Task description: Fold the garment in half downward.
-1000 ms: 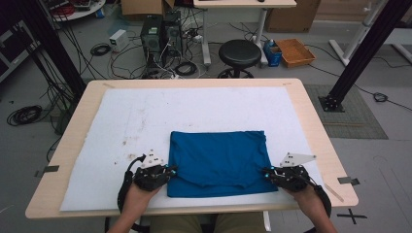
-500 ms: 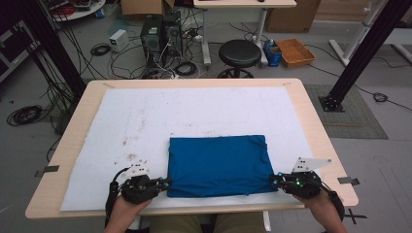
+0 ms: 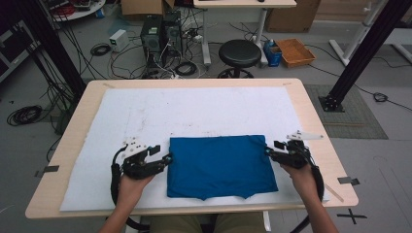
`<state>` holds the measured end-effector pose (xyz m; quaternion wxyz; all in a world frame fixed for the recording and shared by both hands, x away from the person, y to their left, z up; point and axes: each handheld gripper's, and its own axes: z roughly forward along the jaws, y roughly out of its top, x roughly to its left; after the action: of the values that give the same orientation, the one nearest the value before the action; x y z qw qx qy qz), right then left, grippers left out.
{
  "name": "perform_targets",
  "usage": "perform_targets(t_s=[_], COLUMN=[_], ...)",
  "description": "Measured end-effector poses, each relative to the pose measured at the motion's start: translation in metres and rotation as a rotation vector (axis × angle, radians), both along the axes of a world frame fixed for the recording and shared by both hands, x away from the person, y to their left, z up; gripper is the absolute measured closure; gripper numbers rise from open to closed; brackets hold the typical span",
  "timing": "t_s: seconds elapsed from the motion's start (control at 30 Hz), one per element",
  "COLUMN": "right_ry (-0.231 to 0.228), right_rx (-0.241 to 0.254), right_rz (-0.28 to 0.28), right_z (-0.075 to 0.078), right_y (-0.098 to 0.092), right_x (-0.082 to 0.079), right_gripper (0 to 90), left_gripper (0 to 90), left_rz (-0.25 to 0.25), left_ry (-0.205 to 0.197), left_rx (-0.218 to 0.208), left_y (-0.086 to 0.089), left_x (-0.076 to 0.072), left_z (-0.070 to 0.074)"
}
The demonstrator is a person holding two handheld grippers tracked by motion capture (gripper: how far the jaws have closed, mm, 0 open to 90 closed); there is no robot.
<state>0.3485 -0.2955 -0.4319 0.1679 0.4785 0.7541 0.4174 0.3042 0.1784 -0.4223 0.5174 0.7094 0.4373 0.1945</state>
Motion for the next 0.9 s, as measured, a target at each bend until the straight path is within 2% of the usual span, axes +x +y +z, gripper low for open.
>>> perform_targets(t_s=[0.07,0.1,0.13,0.17,0.2,0.23,0.27,0.3,0.37,0.43,0.5,0.57,0.63,0.77,0.9], right_ry=[0.010,0.018,0.025,0.031,0.026,0.025,0.020,0.009,-0.021,-0.074,-0.128,-0.164,-0.181,-0.187,-0.195], right_rx=[-0.024,-0.067,-0.134,-0.158,-0.159,-0.165,-0.170,-0.154,-0.067,-0.014,0.005,0.003,0.010,0.029,0.029], right_rz=[-0.027,-0.034,-0.047,-0.050,-0.057,-0.060,-0.056,-0.057,-0.060,-0.062,-0.069,-0.080,-0.096,-0.131,-0.125], right_z=[-0.006,-0.010,-0.014,-0.016,-0.016,-0.015,-0.014,-0.012,-0.008,0.000,0.008,0.012,0.012,0.008,0.009], right_y=[0.009,0.013,0.017,0.018,0.017,0.016,0.015,0.012,0.002,-0.008,-0.020,-0.030,-0.041,-0.058,-0.065], right_x=[0.017,0.024,0.029,0.031,0.032,0.031,0.028,0.025,0.018,0.010,0.003,-0.002,-0.005,-0.010,-0.012], right_gripper=[64.6,73.8,75.9,76.0,75.2,71.3,63.6,52.4,35.1,26.6,21.3,21.2,21.2,21.2,21.2], left_gripper=[39.9,39.9,39.9,39.9,39.9,39.6,37.8,33.0,24.4,24.2,23.2,23.1,23.1,23.1,23.1], left_rz=[0.030,0.045,0.055,0.060,0.067,0.068,0.073,0.082,0.075,0.076,0.075,0.066,0.065,0.044,0.026], left_ry=[-0.023,-0.030,-0.037,-0.045,-0.046,-0.045,-0.048,-0.053,-0.057,-0.059,-0.060,-0.061,-0.063,-0.071,-0.081], left_rx=[0.006,-0.005,-0.013,-0.016,-0.016,-0.018,-0.019,-0.032,-0.061,-0.081,-0.095,-0.099,-0.100,-0.075,-0.073], left_y=[0.001,0.002,0.004,0.005,0.007,0.009,0.012,0.015,0.022,0.029,0.034,0.037,0.037,0.036,0.037], left_x=[0.008,0.010,0.012,0.013,0.014,0.014,0.014,0.014,0.015,0.016,0.016,0.017,0.017,0.018,0.019], left_z=[0.001,0.001,0.001,0.000,0.000,-0.001,-0.001,-0.002,-0.002,-0.003,-0.003,-0.003,-0.003,-0.004,-0.004])
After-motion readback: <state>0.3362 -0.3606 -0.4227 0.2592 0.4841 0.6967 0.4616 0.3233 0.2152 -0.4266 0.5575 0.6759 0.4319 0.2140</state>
